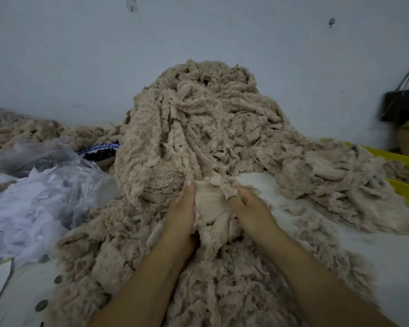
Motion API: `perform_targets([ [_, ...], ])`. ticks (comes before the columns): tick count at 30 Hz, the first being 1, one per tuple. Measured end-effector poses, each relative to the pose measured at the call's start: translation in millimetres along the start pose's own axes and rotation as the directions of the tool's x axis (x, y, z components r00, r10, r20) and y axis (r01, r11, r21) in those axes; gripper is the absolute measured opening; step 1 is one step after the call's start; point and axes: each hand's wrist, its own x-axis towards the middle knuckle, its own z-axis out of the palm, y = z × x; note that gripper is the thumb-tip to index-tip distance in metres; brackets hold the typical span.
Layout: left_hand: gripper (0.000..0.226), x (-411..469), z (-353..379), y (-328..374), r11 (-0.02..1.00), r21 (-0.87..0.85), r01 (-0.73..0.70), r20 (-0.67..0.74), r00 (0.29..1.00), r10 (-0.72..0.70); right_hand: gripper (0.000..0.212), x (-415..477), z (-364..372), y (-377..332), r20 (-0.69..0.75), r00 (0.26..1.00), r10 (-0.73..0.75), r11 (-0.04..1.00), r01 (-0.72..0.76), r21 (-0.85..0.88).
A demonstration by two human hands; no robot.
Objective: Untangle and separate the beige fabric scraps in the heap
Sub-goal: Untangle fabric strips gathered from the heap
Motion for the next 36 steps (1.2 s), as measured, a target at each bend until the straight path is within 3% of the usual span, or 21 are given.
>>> perform_targets([
  [4, 0.06, -1, -2, 8, 0.993, -0.102, 0.066, 0.178, 0.983, -0.047, 0.035, 3, -3, 0, 0.048, 0.989, 0.137, 0.907, -0.145, 0.396],
  [6, 0.056, -2, -5, 8, 0.995, -0.04, 0.088, 0.271, 0.96, -0.073, 0.031, 6, -9, 0, 0.041, 0.988, 0.149, 0.854, -0.15, 0.499],
  [9, 0.031, -9, -4, 7, 0.987, 0.11, 0.12, 0.439, 0.885, -0.156, 0.028, 4, -11, -4, 0.02, 0.989, 0.148, 0.832, -0.136, 0.538],
  [12, 0.012, -13, -2, 6, 0.958, 0.267, 0.108, 0.447, 0.867, -0.223, 0.029, 5, -10, -4, -0.045, 0.988, 0.148, 0.854, -0.104, 0.51],
  [13, 0.015, -14, -2, 7, 0.951, 0.295, 0.095, 0.439, 0.87, -0.223, 0.029, 5, -9, -5, -0.077, 0.986, 0.149, 0.851, -0.088, 0.517],
  [15, 0.039, -12, -4, 5, 0.956, 0.284, 0.078, 0.433, 0.879, -0.2, 0.028, 6, -9, -6, -0.148, 0.976, 0.159, 0.85, -0.059, 0.524],
  [18, 0.036, -8, -4, 5, 0.994, 0.088, 0.071, 0.429, 0.898, -0.102, 0.029, 7, -12, -8, -0.193, 0.965, 0.177, 0.841, -0.046, 0.539],
  [22, 0.037, 10, -13, 10, 0.955, -0.275, 0.113, 0.303, 0.953, -0.026, 0.039, 9, -17, -6, -0.239, 0.951, 0.194, 0.891, -0.069, 0.449],
  [25, 0.047, 13, -18, 12, 0.932, -0.346, 0.106, 0.258, 0.966, -0.014, 0.041, 10, -18, -5, -0.242, 0.95, 0.195, 0.895, -0.072, 0.44],
  [27, 0.032, 14, -20, 13, 0.886, -0.452, 0.106, 0.228, 0.974, 0.0, 0.037, 10, -19, -4, -0.263, 0.948, 0.176, 0.915, -0.059, 0.4],
  [29, 0.027, 16, -25, 18, 0.809, -0.58, 0.097, 0.184, 0.983, 0.014, 0.034, 10, -25, -3, -0.362, 0.925, 0.115, 0.965, -0.018, 0.261],
  [31, 0.039, 18, -32, 21, 0.8, -0.59, 0.109, 0.163, 0.987, -0.015, 0.035, 8, -33, -4, -0.423, 0.905, 0.048, 0.992, 0.008, 0.13],
  [33, 0.038, 14, -30, 20, 0.828, -0.545, 0.133, 0.184, 0.982, -0.037, 0.052, 3, -33, -7, -0.311, 0.948, 0.063, 0.996, -0.041, 0.077],
  [35, 0.036, 8, -20, 17, 0.869, -0.474, 0.144, 0.242, 0.97, -0.029, 0.073, -4, -23, -9, -0.108, 0.99, 0.093, 0.994, -0.098, -0.043],
  [36, 0.038, 4, -14, 15, 0.898, -0.416, 0.144, 0.275, 0.961, -0.026, 0.074, -7, -15, -8, -0.044, 0.996, 0.079, 0.993, -0.083, -0.088],
])
